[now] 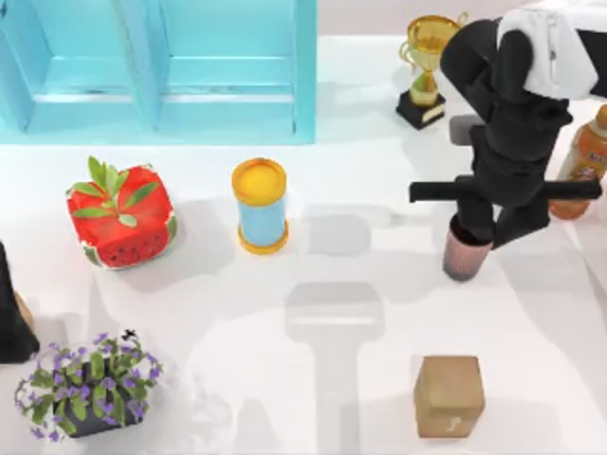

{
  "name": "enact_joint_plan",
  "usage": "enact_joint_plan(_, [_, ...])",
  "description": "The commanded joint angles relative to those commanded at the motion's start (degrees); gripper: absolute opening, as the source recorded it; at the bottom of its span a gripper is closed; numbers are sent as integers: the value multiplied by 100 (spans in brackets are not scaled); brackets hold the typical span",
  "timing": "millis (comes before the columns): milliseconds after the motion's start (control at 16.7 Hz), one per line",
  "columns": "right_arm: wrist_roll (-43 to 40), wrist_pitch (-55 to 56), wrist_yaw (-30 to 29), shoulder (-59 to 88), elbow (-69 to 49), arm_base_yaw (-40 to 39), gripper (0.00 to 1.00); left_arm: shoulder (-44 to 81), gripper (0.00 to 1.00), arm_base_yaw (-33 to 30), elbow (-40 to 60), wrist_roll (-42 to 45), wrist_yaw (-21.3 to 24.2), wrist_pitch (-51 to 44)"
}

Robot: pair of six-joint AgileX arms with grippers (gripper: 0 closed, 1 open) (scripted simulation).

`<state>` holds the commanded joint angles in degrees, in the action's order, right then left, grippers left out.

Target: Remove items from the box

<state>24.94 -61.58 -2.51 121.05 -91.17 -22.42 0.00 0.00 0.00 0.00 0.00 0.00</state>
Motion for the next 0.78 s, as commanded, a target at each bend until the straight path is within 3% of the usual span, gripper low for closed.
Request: enact_joint_plan(780, [0, 0, 0, 0, 0, 0, 98, 0, 100, 0, 0, 0, 0, 0])
